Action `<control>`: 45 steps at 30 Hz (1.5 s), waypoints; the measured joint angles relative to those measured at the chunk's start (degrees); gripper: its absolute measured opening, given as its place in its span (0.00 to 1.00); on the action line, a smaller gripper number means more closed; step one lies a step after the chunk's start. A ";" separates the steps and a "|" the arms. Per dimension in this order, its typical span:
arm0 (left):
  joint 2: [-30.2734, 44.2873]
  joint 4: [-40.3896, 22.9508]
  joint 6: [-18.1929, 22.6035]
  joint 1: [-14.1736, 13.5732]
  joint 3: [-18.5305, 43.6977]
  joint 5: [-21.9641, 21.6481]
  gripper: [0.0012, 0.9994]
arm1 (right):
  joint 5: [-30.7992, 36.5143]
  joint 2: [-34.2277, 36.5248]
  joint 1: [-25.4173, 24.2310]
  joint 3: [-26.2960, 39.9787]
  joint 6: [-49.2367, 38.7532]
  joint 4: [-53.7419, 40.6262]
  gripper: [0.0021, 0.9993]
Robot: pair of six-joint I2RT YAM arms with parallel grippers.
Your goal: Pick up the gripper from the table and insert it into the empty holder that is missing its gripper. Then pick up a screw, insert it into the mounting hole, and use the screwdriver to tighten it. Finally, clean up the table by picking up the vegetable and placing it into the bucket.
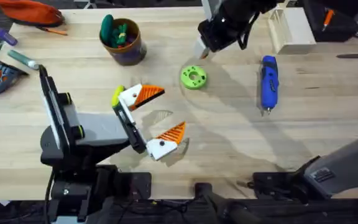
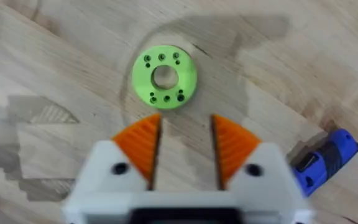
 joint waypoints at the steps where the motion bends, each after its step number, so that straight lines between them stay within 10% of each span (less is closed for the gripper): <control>1: 0.00 0.00 0.00 0.00 0.00 0.00 0.99 | 0.00 0.09 0.00 0.00 0.00 -0.16 0.53; 4: 0.00 0.00 0.00 0.00 0.00 0.00 0.99 | 0.00 0.28 0.00 -0.14 -0.35 -0.19 0.87; 9: 0.00 0.00 0.00 0.00 0.00 0.00 0.99 | 0.00 0.28 0.04 -1.93 -0.61 0.87 0.91; 45: 0.00 0.00 0.00 0.00 0.00 0.00 0.99 | 0.02 12.79 1.64 -5.11 -8.07 4.07 0.56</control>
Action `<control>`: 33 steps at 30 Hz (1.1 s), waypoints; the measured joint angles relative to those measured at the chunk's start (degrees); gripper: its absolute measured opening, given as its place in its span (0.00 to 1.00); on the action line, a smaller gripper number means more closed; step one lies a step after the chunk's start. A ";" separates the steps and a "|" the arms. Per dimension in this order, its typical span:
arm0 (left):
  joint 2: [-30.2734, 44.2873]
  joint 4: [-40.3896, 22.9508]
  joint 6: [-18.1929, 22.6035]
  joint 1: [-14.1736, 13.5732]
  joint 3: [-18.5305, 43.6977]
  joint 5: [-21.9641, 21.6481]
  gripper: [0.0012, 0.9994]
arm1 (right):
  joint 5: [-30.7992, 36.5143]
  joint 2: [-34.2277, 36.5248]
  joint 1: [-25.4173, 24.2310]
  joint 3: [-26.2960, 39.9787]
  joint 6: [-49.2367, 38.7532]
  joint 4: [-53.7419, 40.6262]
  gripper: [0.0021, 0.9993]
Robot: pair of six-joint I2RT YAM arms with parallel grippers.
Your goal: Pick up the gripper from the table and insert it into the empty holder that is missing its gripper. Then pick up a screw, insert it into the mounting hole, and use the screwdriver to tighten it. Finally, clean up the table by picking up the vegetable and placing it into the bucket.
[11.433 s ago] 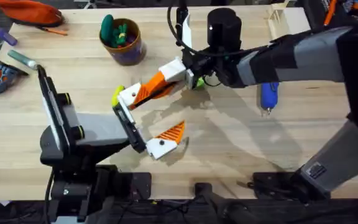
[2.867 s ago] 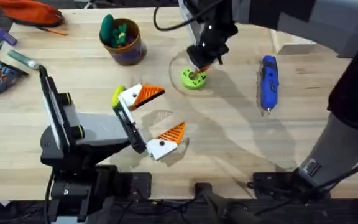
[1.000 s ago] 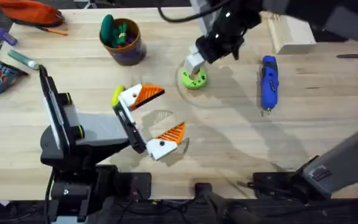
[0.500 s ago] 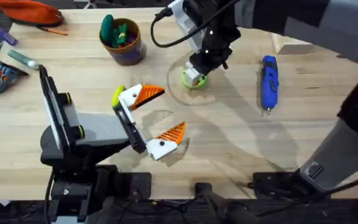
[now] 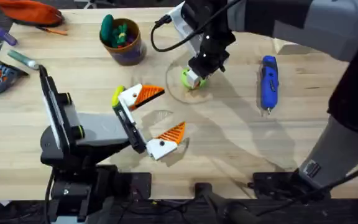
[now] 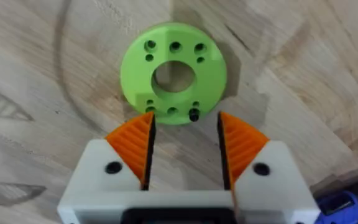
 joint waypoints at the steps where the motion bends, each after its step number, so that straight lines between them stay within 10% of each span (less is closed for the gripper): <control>1: 0.00 0.00 0.00 0.00 0.00 0.00 0.99 | -0.02 0.08 0.00 0.00 0.01 0.02 0.54; 33: 0.00 0.00 0.00 0.00 0.00 0.00 0.99 | -0.20 0.88 -0.55 0.00 0.01 1.46 0.17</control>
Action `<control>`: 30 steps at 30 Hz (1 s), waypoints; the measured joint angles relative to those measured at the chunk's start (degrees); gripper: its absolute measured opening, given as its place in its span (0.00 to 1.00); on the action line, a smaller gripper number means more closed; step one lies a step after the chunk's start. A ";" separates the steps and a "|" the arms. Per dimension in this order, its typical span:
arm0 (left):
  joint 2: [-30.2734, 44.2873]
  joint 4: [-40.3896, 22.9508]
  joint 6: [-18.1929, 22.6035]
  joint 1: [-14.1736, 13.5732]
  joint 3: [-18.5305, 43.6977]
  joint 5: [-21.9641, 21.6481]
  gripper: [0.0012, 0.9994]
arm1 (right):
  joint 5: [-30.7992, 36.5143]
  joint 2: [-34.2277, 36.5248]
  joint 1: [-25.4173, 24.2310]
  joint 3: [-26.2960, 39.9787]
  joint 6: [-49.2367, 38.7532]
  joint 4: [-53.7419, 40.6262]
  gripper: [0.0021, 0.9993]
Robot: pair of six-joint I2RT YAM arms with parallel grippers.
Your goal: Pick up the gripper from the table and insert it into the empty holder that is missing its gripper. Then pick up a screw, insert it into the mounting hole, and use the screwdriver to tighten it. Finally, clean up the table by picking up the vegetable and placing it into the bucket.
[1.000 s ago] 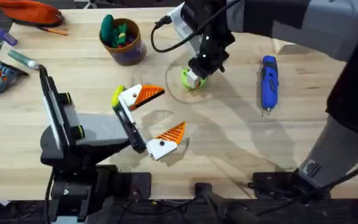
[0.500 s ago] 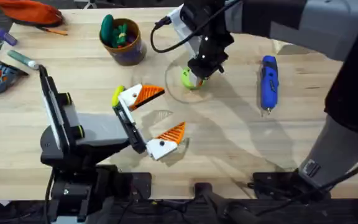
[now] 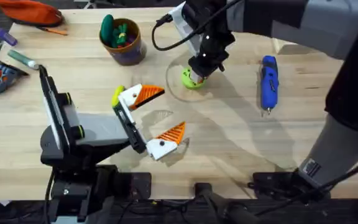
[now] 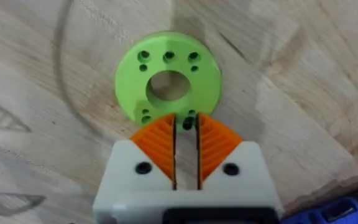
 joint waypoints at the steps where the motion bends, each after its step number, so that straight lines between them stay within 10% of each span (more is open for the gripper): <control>1: 0.00 0.00 0.00 0.00 0.00 0.00 0.99 | 0.00 -0.01 -0.06 0.02 0.00 0.11 0.17; 30: 0.00 0.00 0.00 0.00 0.00 0.00 0.99 | 0.17 0.01 -0.11 0.02 0.00 0.16 0.00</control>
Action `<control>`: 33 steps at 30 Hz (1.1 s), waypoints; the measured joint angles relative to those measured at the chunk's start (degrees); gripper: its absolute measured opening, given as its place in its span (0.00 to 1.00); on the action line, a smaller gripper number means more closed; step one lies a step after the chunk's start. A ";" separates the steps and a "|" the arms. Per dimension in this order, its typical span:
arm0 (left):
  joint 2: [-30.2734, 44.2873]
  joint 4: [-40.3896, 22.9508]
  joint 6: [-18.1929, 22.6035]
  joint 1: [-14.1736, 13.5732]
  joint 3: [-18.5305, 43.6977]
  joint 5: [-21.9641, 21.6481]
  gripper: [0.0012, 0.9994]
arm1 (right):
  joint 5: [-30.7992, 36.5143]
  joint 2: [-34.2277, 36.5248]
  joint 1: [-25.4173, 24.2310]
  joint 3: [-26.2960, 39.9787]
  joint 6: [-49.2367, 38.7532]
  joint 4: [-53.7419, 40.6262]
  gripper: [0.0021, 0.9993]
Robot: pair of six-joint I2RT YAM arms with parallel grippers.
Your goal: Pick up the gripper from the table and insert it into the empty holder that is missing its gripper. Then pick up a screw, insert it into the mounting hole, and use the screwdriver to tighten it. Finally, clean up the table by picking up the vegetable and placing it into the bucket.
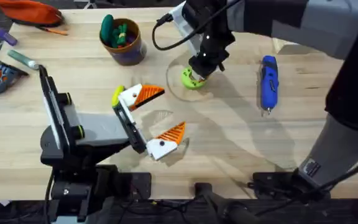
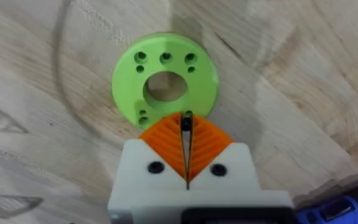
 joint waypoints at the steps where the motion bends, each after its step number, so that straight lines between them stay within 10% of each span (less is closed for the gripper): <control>1: 0.00 0.00 0.00 0.00 0.00 0.00 0.99 | 0.00 -0.02 0.00 -0.02 -0.02 0.00 0.00; 33: 0.00 0.00 0.00 0.00 0.00 0.00 0.99 | 0.00 -0.28 0.00 5.42 -0.01 -3.57 0.00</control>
